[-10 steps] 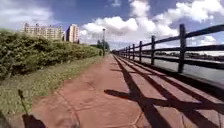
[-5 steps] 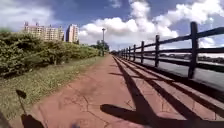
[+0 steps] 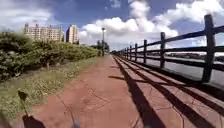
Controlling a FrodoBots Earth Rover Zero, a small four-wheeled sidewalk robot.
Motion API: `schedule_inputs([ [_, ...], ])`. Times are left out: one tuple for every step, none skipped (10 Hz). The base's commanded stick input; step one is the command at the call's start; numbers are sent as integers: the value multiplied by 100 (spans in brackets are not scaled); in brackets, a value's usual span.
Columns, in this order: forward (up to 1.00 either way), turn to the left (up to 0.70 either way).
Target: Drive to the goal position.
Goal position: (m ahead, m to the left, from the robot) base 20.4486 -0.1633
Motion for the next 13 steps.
schedule_inputs([
  [85, 0],
  [85, 0],
  [85, 0],
  [85, 0],
  [85, 0],
  [85, 0],
  [85, 0],
  [85, 0],
  [85, -34],
  [85, -33],
  [85, -14],
  [85, 0],
  [85, 0],
])
